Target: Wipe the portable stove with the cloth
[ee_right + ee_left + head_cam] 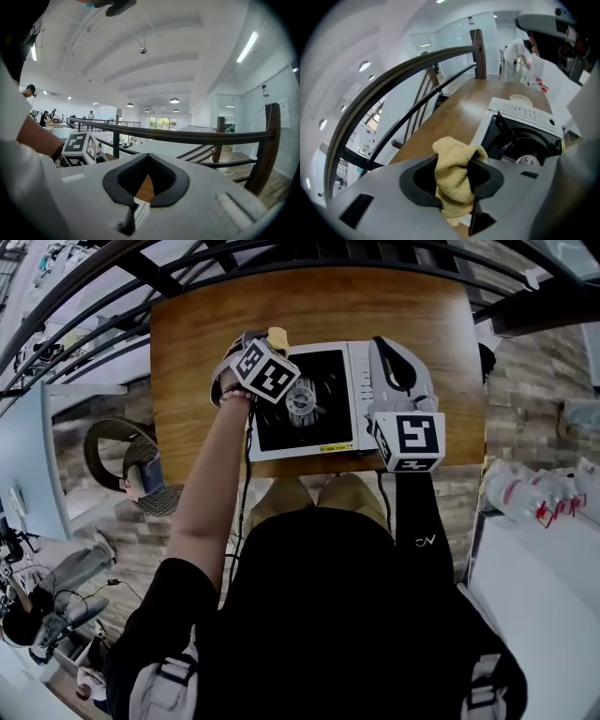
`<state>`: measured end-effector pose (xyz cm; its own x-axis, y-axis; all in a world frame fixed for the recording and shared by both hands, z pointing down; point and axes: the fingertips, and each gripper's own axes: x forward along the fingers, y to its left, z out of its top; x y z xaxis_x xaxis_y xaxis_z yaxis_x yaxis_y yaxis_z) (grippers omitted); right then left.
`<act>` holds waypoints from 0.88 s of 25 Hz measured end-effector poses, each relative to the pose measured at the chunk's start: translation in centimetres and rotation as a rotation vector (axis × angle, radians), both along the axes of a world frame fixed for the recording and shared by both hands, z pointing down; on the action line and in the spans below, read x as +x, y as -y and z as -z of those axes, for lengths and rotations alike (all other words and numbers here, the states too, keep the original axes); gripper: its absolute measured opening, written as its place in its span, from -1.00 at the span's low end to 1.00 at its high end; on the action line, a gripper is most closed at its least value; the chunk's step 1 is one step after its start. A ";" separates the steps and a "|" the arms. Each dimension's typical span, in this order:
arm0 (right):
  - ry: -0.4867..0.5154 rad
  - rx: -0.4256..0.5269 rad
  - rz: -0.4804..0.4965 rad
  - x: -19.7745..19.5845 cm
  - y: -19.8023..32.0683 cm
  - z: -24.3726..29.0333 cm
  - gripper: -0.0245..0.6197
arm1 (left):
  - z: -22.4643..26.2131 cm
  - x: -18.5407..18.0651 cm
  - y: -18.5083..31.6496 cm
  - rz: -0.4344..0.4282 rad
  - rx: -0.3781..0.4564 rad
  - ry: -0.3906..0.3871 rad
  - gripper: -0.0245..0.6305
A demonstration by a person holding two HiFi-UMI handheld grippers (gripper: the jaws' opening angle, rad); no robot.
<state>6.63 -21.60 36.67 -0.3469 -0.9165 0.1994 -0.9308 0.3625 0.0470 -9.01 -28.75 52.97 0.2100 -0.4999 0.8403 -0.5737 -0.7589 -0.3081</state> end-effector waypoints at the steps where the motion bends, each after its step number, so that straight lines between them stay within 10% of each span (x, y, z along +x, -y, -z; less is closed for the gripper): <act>1: -0.003 -0.002 0.001 0.7 0.0 -0.2 -0.92 | 0.0 0.4 -0.1 -0.017 0.009 0.038 -0.51; 6: 0.003 0.005 0.005 3.7 0.6 -0.1 -0.93 | 2.4 2.0 -0.3 -0.003 0.061 0.079 -0.50; 22: -0.027 0.022 0.023 6.7 0.4 0.5 -0.93 | 2.1 12.7 -1.8 -0.059 -0.007 -0.149 -0.50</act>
<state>13.33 -21.97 36.13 -0.3627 -0.9126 0.1889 -0.9206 0.3823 0.0797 3.72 -26.97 50.82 0.3616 -0.4768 0.8012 -0.5667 -0.7948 -0.2172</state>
